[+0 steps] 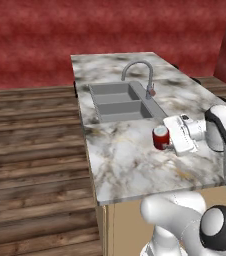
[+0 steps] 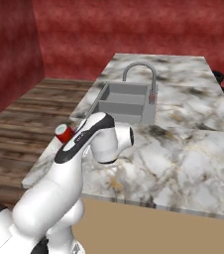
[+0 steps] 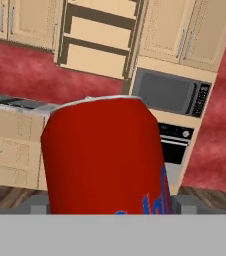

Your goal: Pick the can from the counter and place it in the open cabinet.

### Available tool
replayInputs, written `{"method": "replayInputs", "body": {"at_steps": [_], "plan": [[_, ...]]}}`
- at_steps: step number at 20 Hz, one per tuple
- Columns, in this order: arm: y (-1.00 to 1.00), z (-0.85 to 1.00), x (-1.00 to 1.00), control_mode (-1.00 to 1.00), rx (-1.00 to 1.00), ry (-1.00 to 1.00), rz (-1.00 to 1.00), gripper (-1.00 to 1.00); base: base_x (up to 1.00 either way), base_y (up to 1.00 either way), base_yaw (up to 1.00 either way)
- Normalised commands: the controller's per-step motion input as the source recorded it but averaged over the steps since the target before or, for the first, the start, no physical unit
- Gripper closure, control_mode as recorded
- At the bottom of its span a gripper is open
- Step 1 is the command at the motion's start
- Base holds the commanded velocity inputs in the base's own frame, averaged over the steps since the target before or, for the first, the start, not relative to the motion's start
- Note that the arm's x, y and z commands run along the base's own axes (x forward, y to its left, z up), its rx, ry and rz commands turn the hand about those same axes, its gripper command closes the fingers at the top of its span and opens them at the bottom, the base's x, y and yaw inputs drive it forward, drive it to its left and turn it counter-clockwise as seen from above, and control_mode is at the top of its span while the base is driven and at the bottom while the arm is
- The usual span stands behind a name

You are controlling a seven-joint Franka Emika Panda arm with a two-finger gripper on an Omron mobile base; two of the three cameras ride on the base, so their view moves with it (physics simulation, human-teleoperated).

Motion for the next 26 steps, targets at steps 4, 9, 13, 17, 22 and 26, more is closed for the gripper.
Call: {"method": "replayInputs", "body": {"at_steps": [4,9,13,17,22,26], "plan": [[0.0,0.0,-0.77,-1.0,0.0,-0.12,0.01,1.0,0.0,0.0,0.0],[0.0,0.0,-0.67,-1.0,0.0,-0.09,0.01,1.0,0.0,0.0,0.0],[0.0,0.0,-0.33,-1.0,0.0,-0.02,0.0,1.0,0.0,0.0,0.0],[0.0,0.0,-0.03,1.0,0.0,0.0,0.0,1.0,0.0,0.0,0.0],[0.0,0.0,0.0,1.0,0.0,0.0,0.0,1.0,-0.05,0.0,0.0],[0.0,0.0,0.0,1.0,0.0,0.0,0.0,1.0,-0.57,0.0,0.0]]}}
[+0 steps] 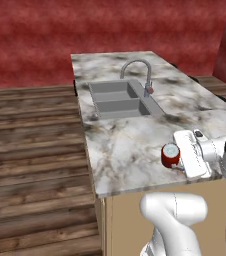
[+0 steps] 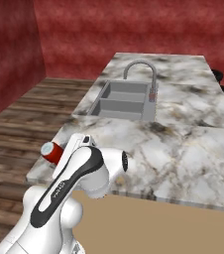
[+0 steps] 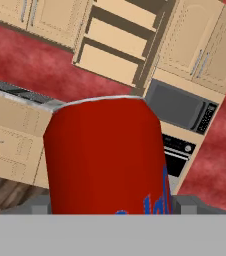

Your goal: Pick the can from the counter and place it in the open cabinet.

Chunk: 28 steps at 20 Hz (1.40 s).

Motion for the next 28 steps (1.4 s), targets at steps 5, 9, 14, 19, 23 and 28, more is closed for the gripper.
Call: {"method": "replayInputs", "body": {"at_steps": [5,9,14,19,23,28], "plan": [[0.0,0.0,0.0,1.0,0.0,0.0,0.0,1.0,-0.8,0.0,0.0],[0.0,0.0,0.0,1.0,0.0,0.0,0.0,1.0,-0.73,0.0,0.0],[0.0,0.0,0.0,1.0,0.0,0.0,0.0,1.0,-0.56,0.0,0.01],[0.0,0.0,0.0,1.0,0.0,0.0,0.0,1.0,-0.41,0.14,0.1],[0.0,0.0,0.0,1.0,0.0,0.0,0.0,1.0,-0.32,0.26,0.11],[0.0,0.0,0.0,1.0,0.0,0.0,0.0,1.0,-0.23,0.46,0.09]]}}
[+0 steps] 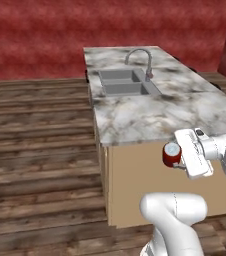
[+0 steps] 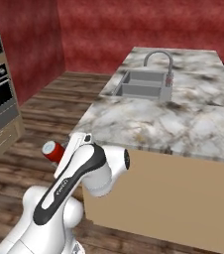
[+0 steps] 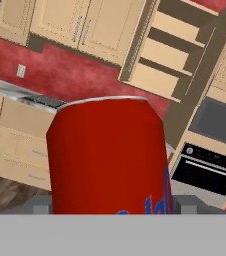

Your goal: Pick the can from the counter and place it in the open cabinet.

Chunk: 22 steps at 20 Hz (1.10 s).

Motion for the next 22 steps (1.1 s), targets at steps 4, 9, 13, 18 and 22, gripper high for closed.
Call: {"method": "replayInputs", "body": {"at_steps": [4,9,13,18,22], "plan": [[0.0,0.0,0.0,1.0,0.0,0.0,0.0,1.0,-0.18,0.55,0.11],[0.0,0.0,0.0,1.0,0.0,0.0,0.0,1.0,-0.15,0.59,0.13],[0.0,0.0,0.0,1.0,0.0,0.0,0.0,1.0,-0.05,0.57,0.19],[0.0,0.0,0.0,1.0,0.0,0.0,0.0,1.0,-0.03,0.49,0.23],[0.0,0.0,0.0,1.0,0.0,0.0,0.0,1.0,-0.02,0.47,0.24]]}}
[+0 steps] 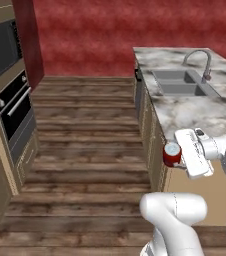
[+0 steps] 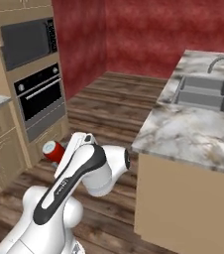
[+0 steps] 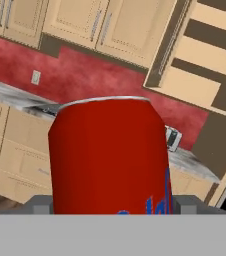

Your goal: Pick the can from the counter and place it in the open cabinet.

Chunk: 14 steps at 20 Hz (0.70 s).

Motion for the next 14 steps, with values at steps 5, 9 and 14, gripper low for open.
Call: {"method": "replayInputs", "body": {"at_steps": [5,9,14], "plan": [[0.0,0.0,0.0,1.0,0.0,0.0,0.0,1.0,0.0,0.46,0.25],[0.0,0.0,0.0,1.0,0.0,0.0,0.0,1.0,0.0,0.49,0.26],[0.0,0.0,0.0,1.0,0.0,0.0,0.0,1.0,0.0,0.48,0.27]]}}
